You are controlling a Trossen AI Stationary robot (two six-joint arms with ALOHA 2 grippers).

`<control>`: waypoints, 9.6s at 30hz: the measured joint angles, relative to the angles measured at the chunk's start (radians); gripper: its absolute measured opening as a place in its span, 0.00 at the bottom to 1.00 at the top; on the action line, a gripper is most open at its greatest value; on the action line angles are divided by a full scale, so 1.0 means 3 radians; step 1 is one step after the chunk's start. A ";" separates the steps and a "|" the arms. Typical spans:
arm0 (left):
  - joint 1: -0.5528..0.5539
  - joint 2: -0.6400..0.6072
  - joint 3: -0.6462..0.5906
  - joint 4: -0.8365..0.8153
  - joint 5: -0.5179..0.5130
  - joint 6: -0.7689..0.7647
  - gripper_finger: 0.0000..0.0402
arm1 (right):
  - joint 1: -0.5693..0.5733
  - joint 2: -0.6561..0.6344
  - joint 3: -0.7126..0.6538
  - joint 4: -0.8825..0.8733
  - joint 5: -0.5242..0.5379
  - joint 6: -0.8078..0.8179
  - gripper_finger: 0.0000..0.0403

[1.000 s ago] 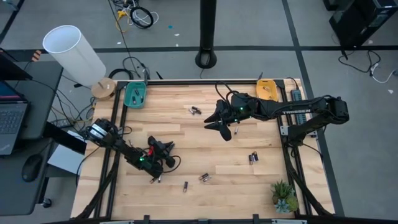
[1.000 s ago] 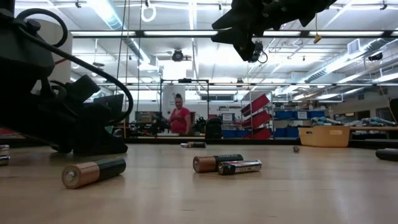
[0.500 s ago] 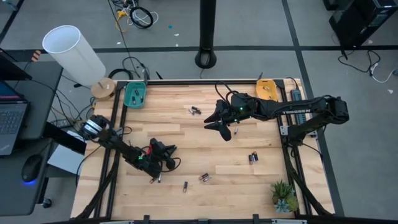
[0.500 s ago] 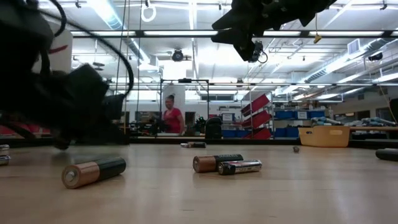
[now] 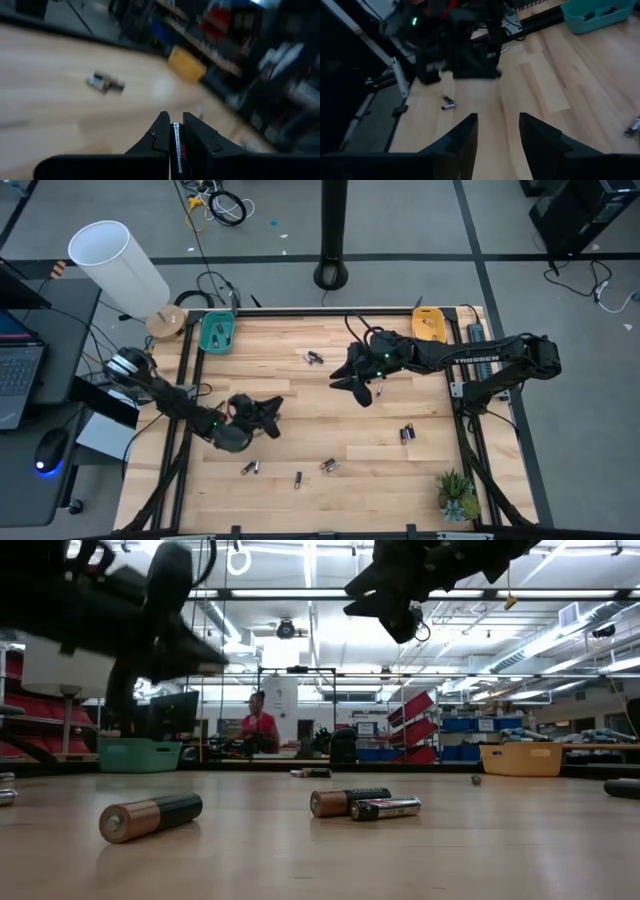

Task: Sort batteries
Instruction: Put the silver battery into the yellow bin

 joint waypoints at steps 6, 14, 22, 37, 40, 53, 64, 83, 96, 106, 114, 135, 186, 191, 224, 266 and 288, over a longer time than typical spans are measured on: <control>0.0178 -0.0062 0.0037 0.1251 0.0136 0.0883 0.09 | 0.0138 0.0000 0.0000 0.0214 -0.0034 0.0164 0.39; 0.0583 -0.0063 0.0491 0.1734 0.0914 0.1577 0.09 | 0.0227 0.0000 0.0000 0.0502 0.0017 0.0265 0.39; 0.0988 -0.0063 0.0979 0.1657 0.1722 0.1394 0.09 | 0.0225 0.0000 0.0000 0.0553 0.0019 0.0151 0.39; 0.1452 -0.0063 0.1208 0.1627 0.2409 0.0597 0.09 | 0.0258 0.0000 -0.0001 0.0826 -0.0101 0.0141 0.39; 0.1480 -0.0063 0.1208 0.1621 0.2416 0.0525 0.09 | 0.0258 0.0000 -0.0001 0.0835 -0.0082 0.0115 0.38; 0.1502 -0.0064 0.1209 0.1447 0.2158 0.0411 0.09 | 0.0388 -0.0004 -0.0001 0.1080 0.0717 -0.0587 0.38; 0.1494 -0.0064 0.1211 0.1303 0.1740 0.0155 0.10 | 0.0481 -0.0004 -0.0001 0.1333 0.1255 -0.1197 0.38; 0.1492 -0.0064 0.1384 0.1166 0.1515 0.0084 0.10 | 0.0439 -0.0004 -0.0001 0.1654 0.1651 -0.1734 0.52; 0.1497 -0.0025 0.1909 0.0159 0.1196 0.0179 0.10 | 0.0294 -0.0001 -0.0001 0.1651 0.1752 -0.1875 0.57; 0.1497 0.0121 0.1934 0.0286 0.0984 0.0129 0.10 | 0.0201 0.0087 -0.0002 0.1657 0.1734 -0.1846 0.61; 0.1494 0.0201 0.1935 0.0486 0.0946 0.0211 0.10 | 0.0199 0.0220 -0.0003 0.1846 0.1677 -0.1857 0.61; 0.1494 0.0201 0.1935 0.0578 0.1067 0.0229 0.10 | 0.0166 0.0220 -0.0001 0.1965 0.1809 -0.1980 0.60; 0.1495 0.0200 0.1935 0.0580 0.1342 0.0253 0.12 | 0.0077 0.0215 0.0000 0.2006 0.1485 -0.1991 0.61; 0.1495 0.0200 0.1935 0.0574 0.1341 0.0255 0.14 | 0.0077 0.0215 0.0000 0.2006 0.1485 -0.1987 0.52; 0.1486 0.0209 0.1934 0.0519 0.1434 0.0457 0.37 | 0.0076 0.0221 0.0005 0.1956 0.1459 -0.1927 0.50; 0.1487 0.0182 0.1934 0.0339 0.0963 0.0773 0.43 | -0.0223 -0.0181 0.0000 0.0344 0.3386 -0.1831 0.50; 0.1514 0.0183 0.1934 -0.0234 0.0982 0.0150 0.43 | -0.1549 -0.0334 -0.0178 -0.2374 0.3252 -0.0632 0.49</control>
